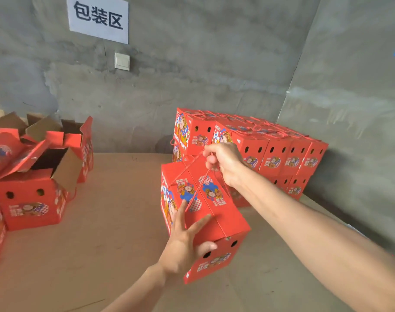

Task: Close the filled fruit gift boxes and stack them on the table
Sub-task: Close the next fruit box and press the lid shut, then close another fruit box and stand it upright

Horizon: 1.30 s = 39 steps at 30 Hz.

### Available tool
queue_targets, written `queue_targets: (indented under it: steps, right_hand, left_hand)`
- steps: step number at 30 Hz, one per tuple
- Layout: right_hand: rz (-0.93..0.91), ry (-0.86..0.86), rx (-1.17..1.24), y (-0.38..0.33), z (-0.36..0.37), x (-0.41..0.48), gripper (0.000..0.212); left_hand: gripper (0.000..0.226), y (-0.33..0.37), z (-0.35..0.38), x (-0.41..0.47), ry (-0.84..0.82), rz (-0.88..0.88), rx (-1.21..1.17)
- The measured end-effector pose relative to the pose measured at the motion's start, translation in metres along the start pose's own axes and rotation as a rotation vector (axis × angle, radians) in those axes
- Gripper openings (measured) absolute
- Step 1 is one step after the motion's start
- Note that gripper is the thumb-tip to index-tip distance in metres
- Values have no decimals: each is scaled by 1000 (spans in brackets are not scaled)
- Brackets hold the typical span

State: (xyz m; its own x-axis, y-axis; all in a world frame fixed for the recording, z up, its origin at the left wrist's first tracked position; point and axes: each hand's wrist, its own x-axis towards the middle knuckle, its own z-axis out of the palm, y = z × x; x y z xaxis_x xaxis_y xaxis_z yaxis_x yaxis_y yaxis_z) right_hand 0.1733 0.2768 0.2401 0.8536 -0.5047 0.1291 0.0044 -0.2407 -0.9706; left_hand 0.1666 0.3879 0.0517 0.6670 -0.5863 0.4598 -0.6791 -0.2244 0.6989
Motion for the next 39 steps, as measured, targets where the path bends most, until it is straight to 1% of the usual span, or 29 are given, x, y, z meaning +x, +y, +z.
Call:
queue_targets:
  steps: [2, 8, 13, 15, 16, 17, 19, 20, 21, 22, 24, 25, 26, 28, 30, 32, 35, 39]
  right_hand:
    - [-70, 1, 26, -15, -13, 13, 21]
    - [-254, -22, 13, -48, -48, 68, 26]
    - [-323, -28, -46, -52, -80, 131, 29]
    - [-357, -28, -116, -50, -91, 160, 28]
    - [-379, -43, -205, -48, -94, 175, 27]
    - [-396, -65, -346, -42, -97, 189, 25]
    - [-392, -69, -729, -14, -99, 212, 19]
    - [-387, -63, -902, 8, -98, 220, 33]
    - [-400, -93, -1037, 34, -96, 226, 51]
    - [-459, -146, -1118, 59, -93, 227, 63]
    - [-617, -202, -1223, 102, -87, 231, 70]
    - [-674, -178, -1259, 117, -84, 234, 72]
    - [-722, -133, -1280, 127, -82, 239, 73]
    - [-777, -40, -1279, 136, -77, 250, 71]
    - [-791, -31, -1282, 141, -71, 261, 70]
    - [-780, -25, -1288, 143, -64, 271, 71]
    - [-778, -4, -1273, 143, -59, 280, 68]
    - [-766, -9, -1276, 144, -60, 277, 61]
  left_hand:
    - [103, 7, -4, 28, -13, 39, 32]
    - [84, 20, -1, 119, -14, 25, 124]
    - [79, 14, 12, 194, -1, -6, 135]
    - [78, 7, 21, 225, 19, -17, 133]
    - [75, 2, 26, 240, 33, -34, 125]
    - [71, -3, 31, 253, 64, -68, 118]
    - [61, -16, 39, 273, 195, -184, 105]
    - [58, -23, 42, 278, 266, -250, 102]
    - [56, -31, 45, 282, 308, -303, 94]
    - [56, -40, 49, 283, 309, -333, 74]
    - [57, -51, 60, 282, 231, -348, 51]
    - [58, -55, 66, 282, 196, -344, 52]
    - [58, -58, 71, 284, 190, -335, 57]
    - [56, -63, 78, 294, 243, -324, 67]
    - [50, -65, 81, 306, 280, -348, 51]
    - [48, -67, 81, 315, 267, -383, 34]
    - [51, -72, 73, 318, 211, -419, 122]
    - [40, -76, 57, 272, 53, -416, 263]
